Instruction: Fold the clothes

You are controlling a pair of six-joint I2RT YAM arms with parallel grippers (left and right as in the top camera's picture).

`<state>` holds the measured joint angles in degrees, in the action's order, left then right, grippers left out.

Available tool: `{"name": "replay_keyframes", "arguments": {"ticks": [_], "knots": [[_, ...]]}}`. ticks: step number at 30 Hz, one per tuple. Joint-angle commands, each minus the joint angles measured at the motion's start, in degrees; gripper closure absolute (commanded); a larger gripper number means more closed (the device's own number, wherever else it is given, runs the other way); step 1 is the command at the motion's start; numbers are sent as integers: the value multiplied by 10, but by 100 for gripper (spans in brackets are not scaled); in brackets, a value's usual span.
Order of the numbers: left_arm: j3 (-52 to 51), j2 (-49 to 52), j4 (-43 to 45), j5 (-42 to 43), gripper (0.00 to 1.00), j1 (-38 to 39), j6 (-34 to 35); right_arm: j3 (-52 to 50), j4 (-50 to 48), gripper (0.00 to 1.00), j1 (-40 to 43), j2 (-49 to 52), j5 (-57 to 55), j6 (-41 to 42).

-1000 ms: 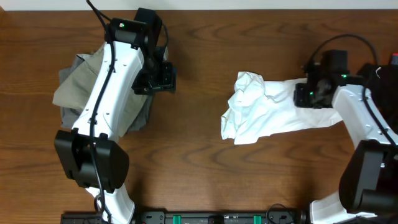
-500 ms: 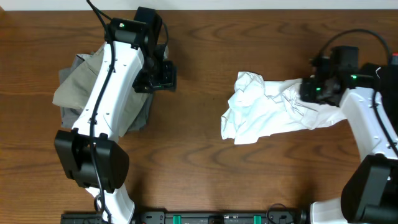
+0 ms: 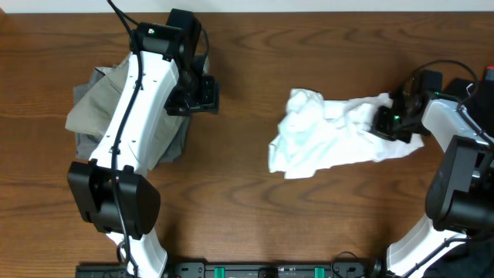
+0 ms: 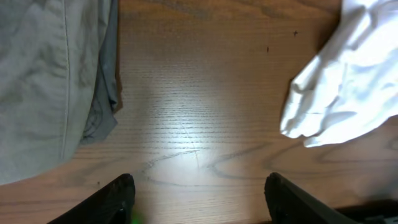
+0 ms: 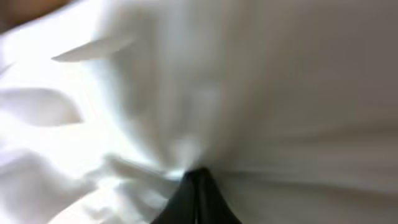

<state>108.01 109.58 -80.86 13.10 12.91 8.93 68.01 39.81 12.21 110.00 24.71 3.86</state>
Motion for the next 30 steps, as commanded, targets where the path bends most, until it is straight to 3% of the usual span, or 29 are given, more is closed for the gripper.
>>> {"name": "replay_keyframes", "arguments": {"ticks": [1, 6, 12, 19, 25, 30], "knots": [[-9, -18, 0, -7, 30, 0, -7, 3, 10, 94, -24, -11, 233, -109], [-30, -17, 12, 15, 28, 0, -7, 3, 21, 93, -22, -33, 229, -117], [-93, -17, 70, 100, 27, 6, -4, 3, 16, 90, -22, -38, 335, -194], [-226, -17, 228, 244, 25, 42, 29, 7, -23, 90, -6, -40, 269, -141], [-317, -16, 412, 251, 17, 107, 139, 32, -37, 72, 30, -49, 216, -75], [-362, 5, 504, 195, 16, 149, 246, 50, -37, 66, 50, -84, 218, -60]]}}
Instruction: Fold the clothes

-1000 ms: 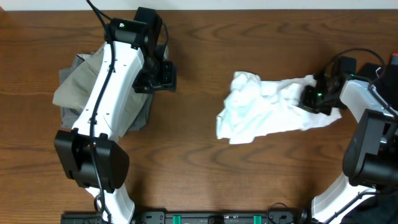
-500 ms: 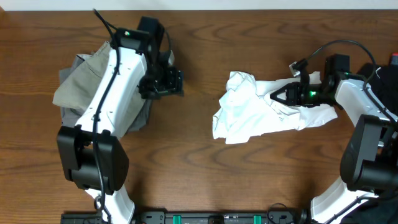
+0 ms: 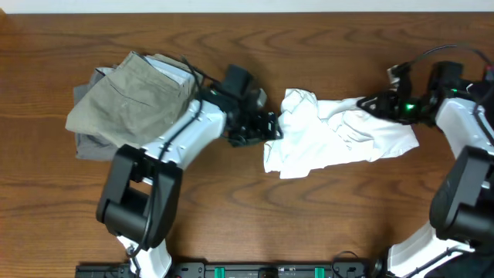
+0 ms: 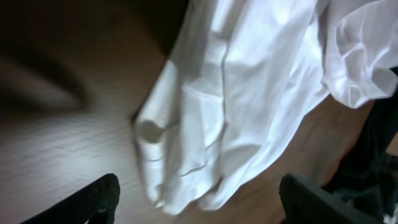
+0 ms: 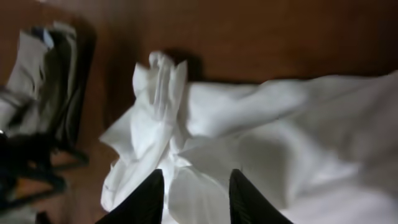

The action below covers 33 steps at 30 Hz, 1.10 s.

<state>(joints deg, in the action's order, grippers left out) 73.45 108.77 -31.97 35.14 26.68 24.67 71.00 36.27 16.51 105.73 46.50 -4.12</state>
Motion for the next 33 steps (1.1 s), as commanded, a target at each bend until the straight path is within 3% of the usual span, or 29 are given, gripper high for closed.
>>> {"name": "replay_keyframes", "arguments": {"ticks": [1, 9, 12, 15, 16, 18, 19, 23, 26, 33], "knots": [[-18, 22, 27, -26, 16, 16, 97, 21, -1, 66, 9, -52, 0, 19], [-18, 95, 149, 13, 17, 47, 173, 21, -10, 63, 11, -135, -1, 17], [-18, 114, 172, 21, 27, 58, 189, 21, -14, 62, 11, -159, -20, 18], [-18, 120, 193, 16, 53, 62, 184, 21, -14, 62, 11, -175, -34, 18], [-18, 120, 202, 15, 69, 62, 169, 21, -14, 62, 11, -178, -37, 19], [-17, 120, 206, 16, 91, 60, 147, 21, -12, 62, 11, -180, -43, 20], [-16, 119, 201, 16, 94, 57, 141, 21, -11, 62, 11, -180, -44, 20], [-5, 94, 126, 17, 94, 32, 93, 21, -9, 62, 11, -180, -45, 19], [18, 53, 21, 8, 94, -6, 35, 21, -9, 62, 11, -180, -48, 19], [141, -64, -232, -102, 94, -118, -104, 21, -17, 62, 11, -180, -48, 20]]}}
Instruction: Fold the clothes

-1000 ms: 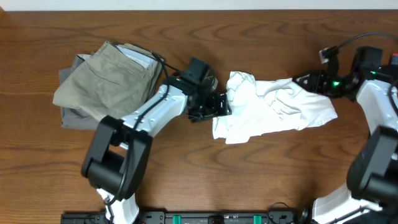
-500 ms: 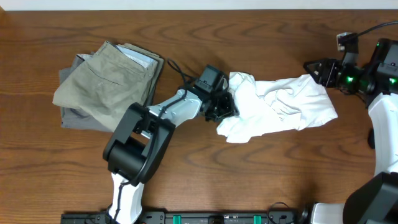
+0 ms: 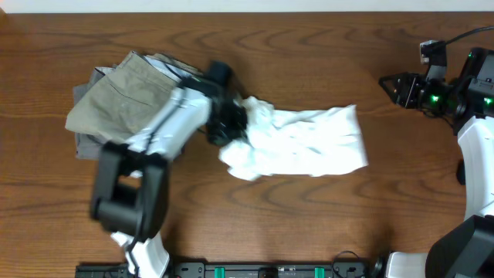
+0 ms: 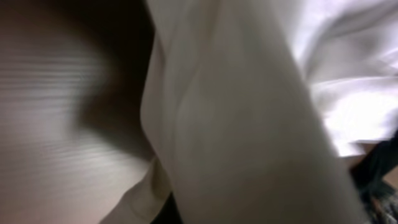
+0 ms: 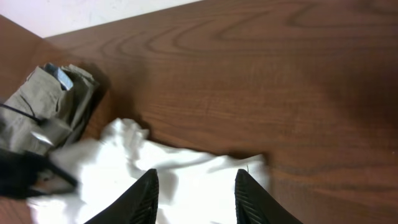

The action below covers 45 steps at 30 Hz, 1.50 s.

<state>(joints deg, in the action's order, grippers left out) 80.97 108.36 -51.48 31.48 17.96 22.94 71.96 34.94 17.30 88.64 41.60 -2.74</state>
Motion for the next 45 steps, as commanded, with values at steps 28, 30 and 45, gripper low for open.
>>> {"name": "replay_keyframes", "arguments": {"ticks": [28, 30, 45], "knots": [[175, 94, -109, -419, 61, 95, -118, 11, 6, 62, 3, -9, 2, 6], [175, 96, -110, -396, 51, 100, -118, 11, 7, 62, 3, -9, 2, 6], [199, 20, -108, -170, 43, 105, -142, 11, 16, 57, -5, -9, -33, 6]]}}
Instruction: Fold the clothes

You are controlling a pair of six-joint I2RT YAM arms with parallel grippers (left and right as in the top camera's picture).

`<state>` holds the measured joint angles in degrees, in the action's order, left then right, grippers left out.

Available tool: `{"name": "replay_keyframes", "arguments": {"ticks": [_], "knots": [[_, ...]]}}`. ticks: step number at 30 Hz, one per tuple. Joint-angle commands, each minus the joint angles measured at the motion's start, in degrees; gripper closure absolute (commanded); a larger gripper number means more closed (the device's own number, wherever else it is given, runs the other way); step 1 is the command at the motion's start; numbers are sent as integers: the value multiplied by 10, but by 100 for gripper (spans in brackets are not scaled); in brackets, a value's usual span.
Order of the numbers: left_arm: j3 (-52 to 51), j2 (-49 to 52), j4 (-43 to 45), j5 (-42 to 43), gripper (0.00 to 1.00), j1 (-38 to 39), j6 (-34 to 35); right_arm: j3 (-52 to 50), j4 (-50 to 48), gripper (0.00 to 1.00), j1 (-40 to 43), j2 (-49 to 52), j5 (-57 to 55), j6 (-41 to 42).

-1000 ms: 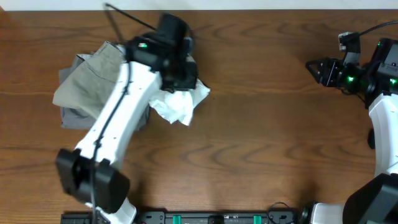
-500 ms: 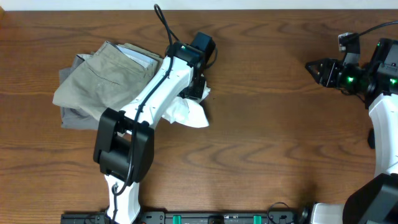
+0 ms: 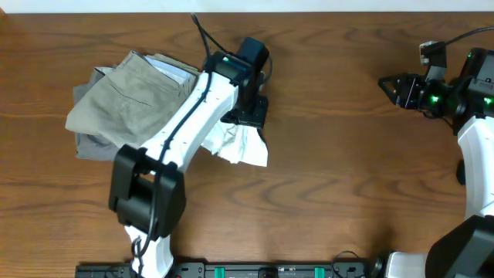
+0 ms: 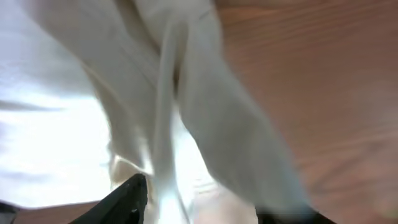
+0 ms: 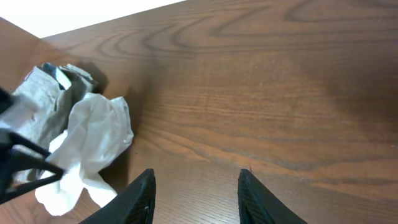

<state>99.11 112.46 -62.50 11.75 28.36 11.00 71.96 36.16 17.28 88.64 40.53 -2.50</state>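
A white garment [image 3: 241, 144] hangs bunched in a crumpled clump from my left gripper [image 3: 248, 116], which is shut on its top. In the left wrist view the white cloth [image 4: 124, 93] fills most of the frame and runs down between the dark fingertips [image 4: 129, 198]. The right wrist view shows the same clump [image 5: 93, 140] at the far left. A folded khaki pile [image 3: 127, 100] lies on the table's left side. My right gripper [image 3: 388, 83] stands open and empty at the far right, well away from the garment.
The brown wooden table [image 3: 347, 185] stretches bare between the two arms. The left arm [image 3: 181, 135] crosses over the right edge of the khaki pile. The right arm's body [image 3: 475, 108] sits at the right edge. The table's far edge meets a white wall [image 5: 93, 12].
The white garment lay stretched out to the right of my left gripper; now it is gathered into a small clump hanging under that gripper, which sits farther back and right. The right arm has not moved.
First my right gripper was shut on the garment's right end while the left hovered open by the khaki pile. Then the left was at the garment's left edge and the right had opened. Then the left held it, shifted leftward, with the right withdrawn. Now it hangs bunched.
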Motion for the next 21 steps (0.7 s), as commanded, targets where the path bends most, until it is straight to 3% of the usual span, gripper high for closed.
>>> {"name": "replay_keyframes", "arguments": {"ticks": [1, 5, 9, 16, 19, 21], "knots": [[17, -21, 2, 21, 43, 1, -31, 11, 5, 57, -8, -9, -27, 3], [16, -20, 4, -23, 43, -9, -31, 11, 9, 57, -17, -9, -30, 3], [9, -15, 42, 0, 44, -11, -31, 11, 9, 55, -30, -9, -31, 3], [-14, 23, 71, -130, 78, -11, 22, 10, 9, 55, -57, -9, -33, 3], [-14, 53, 103, -89, 89, -8, 38, 10, 9, 55, -65, -9, -46, 3], [-14, 70, 118, 8, 93, -3, 41, 10, 9, 55, -69, -9, -47, 3]]}}
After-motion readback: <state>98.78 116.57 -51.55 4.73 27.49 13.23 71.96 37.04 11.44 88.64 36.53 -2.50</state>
